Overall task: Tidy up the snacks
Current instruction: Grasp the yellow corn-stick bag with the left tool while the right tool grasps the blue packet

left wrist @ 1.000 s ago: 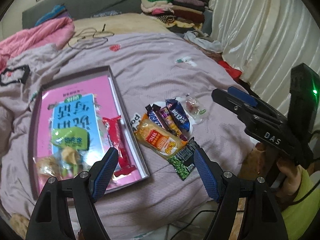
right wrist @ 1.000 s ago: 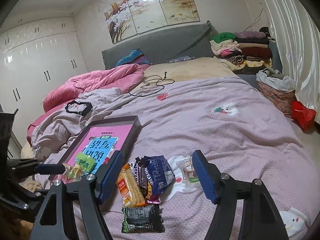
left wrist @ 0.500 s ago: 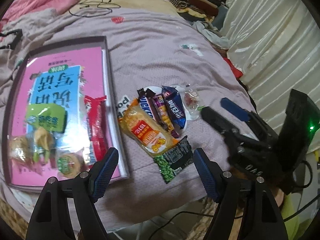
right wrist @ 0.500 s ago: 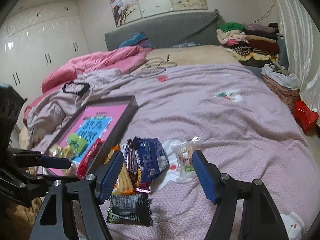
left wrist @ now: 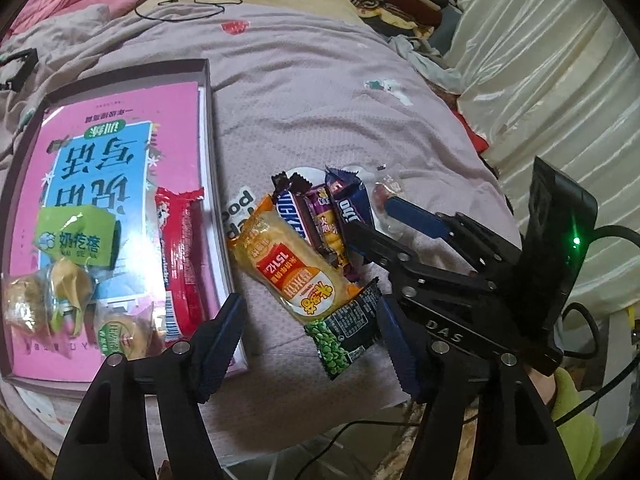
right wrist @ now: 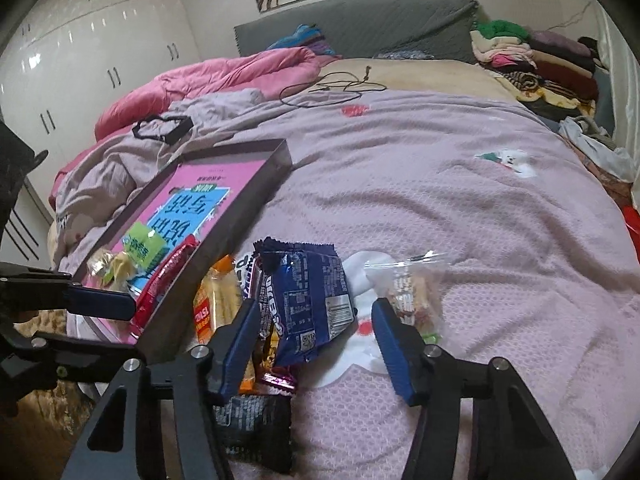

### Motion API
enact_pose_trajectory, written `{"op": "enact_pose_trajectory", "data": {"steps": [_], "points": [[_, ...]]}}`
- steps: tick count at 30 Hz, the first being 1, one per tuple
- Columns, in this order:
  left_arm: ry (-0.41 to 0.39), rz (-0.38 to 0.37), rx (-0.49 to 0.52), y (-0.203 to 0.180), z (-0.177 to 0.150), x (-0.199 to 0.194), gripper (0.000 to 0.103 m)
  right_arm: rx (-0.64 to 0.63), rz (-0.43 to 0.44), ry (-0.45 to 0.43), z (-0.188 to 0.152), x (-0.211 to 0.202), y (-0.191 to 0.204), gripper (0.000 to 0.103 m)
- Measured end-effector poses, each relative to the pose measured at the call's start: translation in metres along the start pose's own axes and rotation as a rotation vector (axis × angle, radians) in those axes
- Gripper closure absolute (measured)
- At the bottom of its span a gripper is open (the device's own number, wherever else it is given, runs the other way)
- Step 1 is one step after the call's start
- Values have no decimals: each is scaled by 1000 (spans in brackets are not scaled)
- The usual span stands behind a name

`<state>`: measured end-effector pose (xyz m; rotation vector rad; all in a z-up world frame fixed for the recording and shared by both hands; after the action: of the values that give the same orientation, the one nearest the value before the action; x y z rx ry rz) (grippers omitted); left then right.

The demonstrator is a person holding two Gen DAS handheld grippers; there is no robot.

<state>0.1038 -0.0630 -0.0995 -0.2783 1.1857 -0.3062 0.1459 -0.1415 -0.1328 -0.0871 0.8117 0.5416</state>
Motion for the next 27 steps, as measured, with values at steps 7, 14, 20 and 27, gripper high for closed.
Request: {"op": "enact_pose_trajectory", "data": {"steps": [7, 14, 20, 27], "points": [[19, 3, -25, 5, 2, 10, 38, -57, 1, 14, 1, 13, 5, 56], [26, 2, -32, -2, 8, 19, 38, -56, -37, 15, 5, 17, -8, 76], [38, 26, -89, 2, 13, 32, 39, -31, -21, 7, 6, 13, -15, 80], [61, 15, -149, 5, 16, 52, 46, -28, -22, 2, 6, 11, -15, 80]]}}
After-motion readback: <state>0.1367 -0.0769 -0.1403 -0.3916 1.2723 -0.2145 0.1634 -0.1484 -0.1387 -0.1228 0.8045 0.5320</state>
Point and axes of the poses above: each gripper's, at about its wrist camera, not at the fingertips, and x roughly the way its jaws point, y to its left, z to its top, the point moved 9 cm from there along x, roughly the way its jaws point, and after that the axes turned 4 degrees about -x, right-handed, at the moved point
